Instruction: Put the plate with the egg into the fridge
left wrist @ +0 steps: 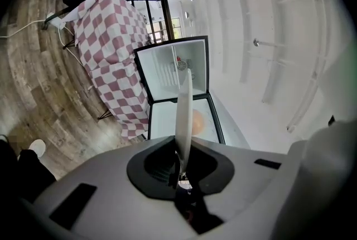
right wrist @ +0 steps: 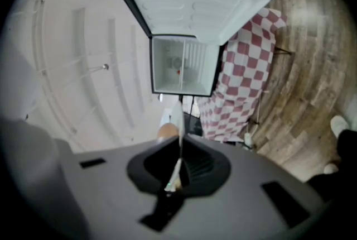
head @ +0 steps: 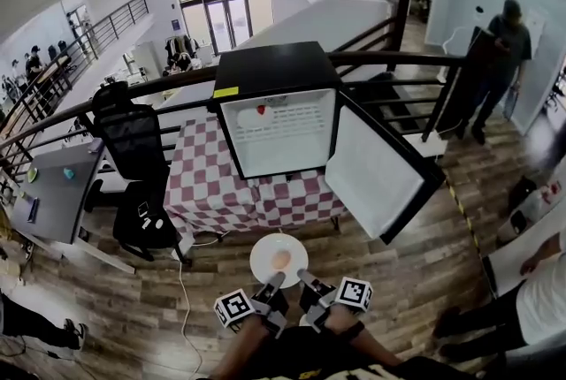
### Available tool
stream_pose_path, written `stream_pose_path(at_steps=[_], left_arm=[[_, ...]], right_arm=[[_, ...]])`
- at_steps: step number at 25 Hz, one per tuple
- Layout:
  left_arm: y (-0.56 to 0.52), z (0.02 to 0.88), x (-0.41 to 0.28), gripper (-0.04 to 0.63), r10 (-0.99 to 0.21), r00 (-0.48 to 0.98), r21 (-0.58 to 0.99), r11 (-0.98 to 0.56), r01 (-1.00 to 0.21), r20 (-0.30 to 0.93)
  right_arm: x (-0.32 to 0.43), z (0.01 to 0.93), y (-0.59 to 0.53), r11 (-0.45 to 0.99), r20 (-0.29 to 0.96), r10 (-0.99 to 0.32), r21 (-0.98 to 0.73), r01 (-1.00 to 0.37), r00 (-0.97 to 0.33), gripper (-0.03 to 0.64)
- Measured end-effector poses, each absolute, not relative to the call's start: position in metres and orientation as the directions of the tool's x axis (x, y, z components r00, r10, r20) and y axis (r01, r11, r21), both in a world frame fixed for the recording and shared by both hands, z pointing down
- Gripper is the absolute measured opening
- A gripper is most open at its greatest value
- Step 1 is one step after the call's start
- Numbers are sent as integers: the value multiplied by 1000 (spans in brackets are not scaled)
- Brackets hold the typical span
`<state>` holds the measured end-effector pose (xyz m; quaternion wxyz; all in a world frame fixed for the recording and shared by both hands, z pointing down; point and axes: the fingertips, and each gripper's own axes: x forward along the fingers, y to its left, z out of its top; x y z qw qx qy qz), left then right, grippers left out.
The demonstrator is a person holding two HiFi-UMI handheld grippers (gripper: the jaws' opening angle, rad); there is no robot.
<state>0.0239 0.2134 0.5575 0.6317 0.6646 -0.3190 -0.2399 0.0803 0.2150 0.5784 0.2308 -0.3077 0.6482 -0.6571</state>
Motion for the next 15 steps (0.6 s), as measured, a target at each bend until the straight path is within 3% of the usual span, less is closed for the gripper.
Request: stream_pose_path(at_steps=[5, 15], left_arm=[[210, 579, 25, 43, -731, 661, 982, 76, -173, 173], [172, 597, 29, 43, -721, 663, 979, 128, -160, 203]], right_arm=[[83, 595, 212, -118, 126, -687, -991, -61, -715, 31], [86, 612, 176, -173, 165, -677, -983, -63, -717, 31]])
